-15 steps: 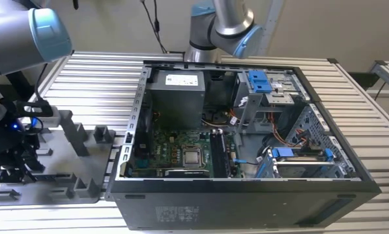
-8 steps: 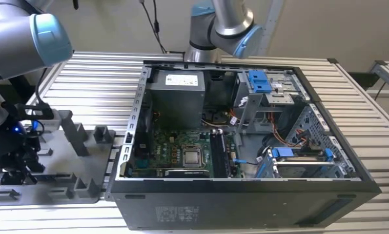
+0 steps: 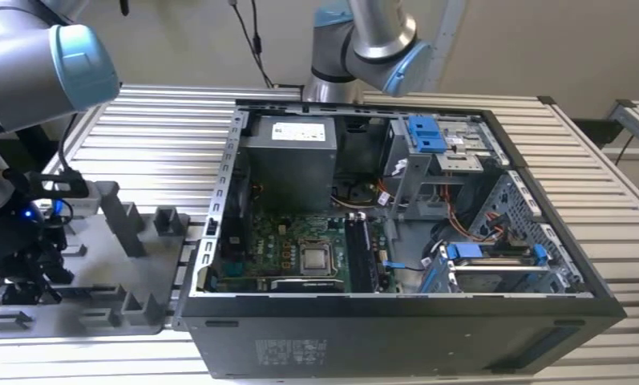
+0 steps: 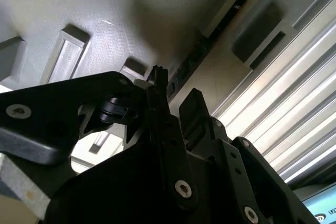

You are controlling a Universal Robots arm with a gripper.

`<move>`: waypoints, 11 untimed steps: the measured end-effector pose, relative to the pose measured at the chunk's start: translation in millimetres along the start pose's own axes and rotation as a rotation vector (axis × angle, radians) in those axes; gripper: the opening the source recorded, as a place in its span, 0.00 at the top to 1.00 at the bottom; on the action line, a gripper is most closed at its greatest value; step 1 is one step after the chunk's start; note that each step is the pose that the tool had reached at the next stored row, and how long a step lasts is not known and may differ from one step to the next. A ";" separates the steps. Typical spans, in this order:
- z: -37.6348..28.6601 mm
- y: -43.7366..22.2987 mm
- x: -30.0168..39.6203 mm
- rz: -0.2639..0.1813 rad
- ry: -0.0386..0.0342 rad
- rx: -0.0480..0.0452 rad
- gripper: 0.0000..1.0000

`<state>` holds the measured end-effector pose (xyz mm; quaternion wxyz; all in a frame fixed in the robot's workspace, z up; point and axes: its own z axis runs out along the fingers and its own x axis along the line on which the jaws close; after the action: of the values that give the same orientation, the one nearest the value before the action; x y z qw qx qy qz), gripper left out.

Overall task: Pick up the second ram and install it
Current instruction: 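Pick up the second ram and move it above second insertion slot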

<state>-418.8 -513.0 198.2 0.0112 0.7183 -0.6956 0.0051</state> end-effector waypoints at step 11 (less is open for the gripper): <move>0.4 0.0 0.0 0.000 0.0000 -0.0001 0.83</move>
<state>-418.8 -513.0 197.8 0.0112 0.7183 -0.6956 0.0050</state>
